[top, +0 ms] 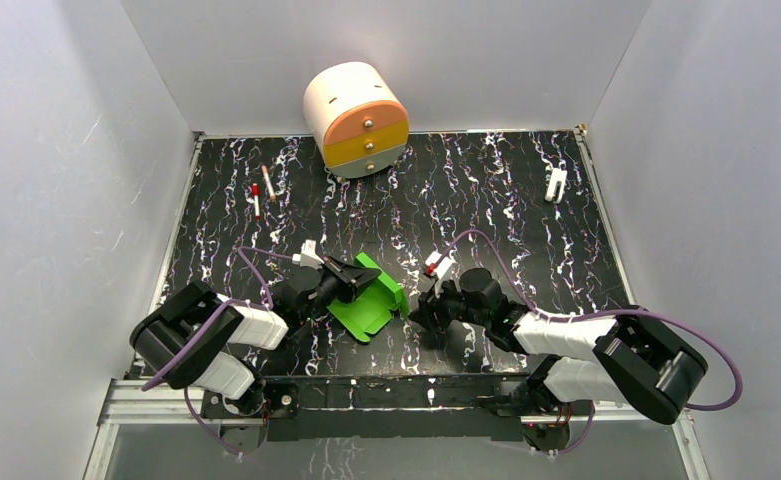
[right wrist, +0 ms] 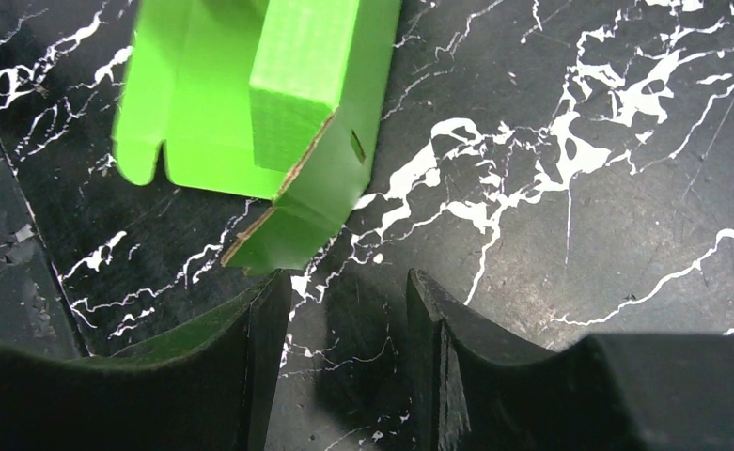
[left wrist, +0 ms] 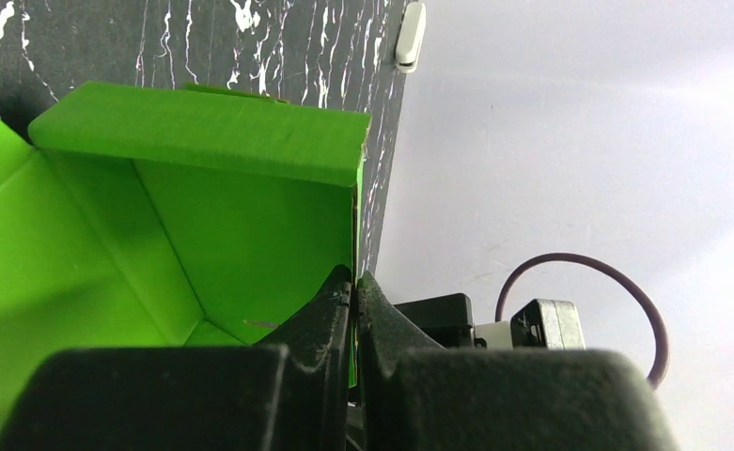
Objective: Fold the paper box
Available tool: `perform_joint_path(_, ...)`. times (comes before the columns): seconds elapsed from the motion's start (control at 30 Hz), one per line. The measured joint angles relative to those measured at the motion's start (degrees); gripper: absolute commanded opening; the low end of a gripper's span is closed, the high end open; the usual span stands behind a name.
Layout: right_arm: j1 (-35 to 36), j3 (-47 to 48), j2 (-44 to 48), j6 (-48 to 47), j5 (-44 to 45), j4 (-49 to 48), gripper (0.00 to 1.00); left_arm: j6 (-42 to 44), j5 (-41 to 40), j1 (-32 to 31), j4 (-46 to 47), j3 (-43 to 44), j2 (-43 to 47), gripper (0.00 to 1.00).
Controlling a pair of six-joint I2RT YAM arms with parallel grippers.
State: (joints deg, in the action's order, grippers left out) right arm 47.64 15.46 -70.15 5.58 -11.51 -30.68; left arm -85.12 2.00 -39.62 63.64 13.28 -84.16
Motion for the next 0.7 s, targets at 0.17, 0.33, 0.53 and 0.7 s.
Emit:
perform_joint_path(0.17,0.81,0.00,0.07,-0.07,-0.07,-1.66,0.55,-0.09,-0.09,-0.04,0.63,-0.13,0.00,0.00)
perform_joint_path(0.33,1.22,0.00,0.07,-1.03,0.87,-3.34,0.47,-0.26,-0.11,-0.22,0.74,-0.33,-0.02,0.00)
perform_joint_path(0.53,2.01,0.04,-1.60,-1.53,0.63,-6.01,0.50,-0.66,-0.13,-0.61,1.66,-0.50,-1.29,0.00)
perform_joint_path(0.7,3.39,0.07,-4.72,-1.44,0.92,-8.17,0.53,-0.90,-0.20,-1.38,2.69,-0.55,-2.03,0.00)
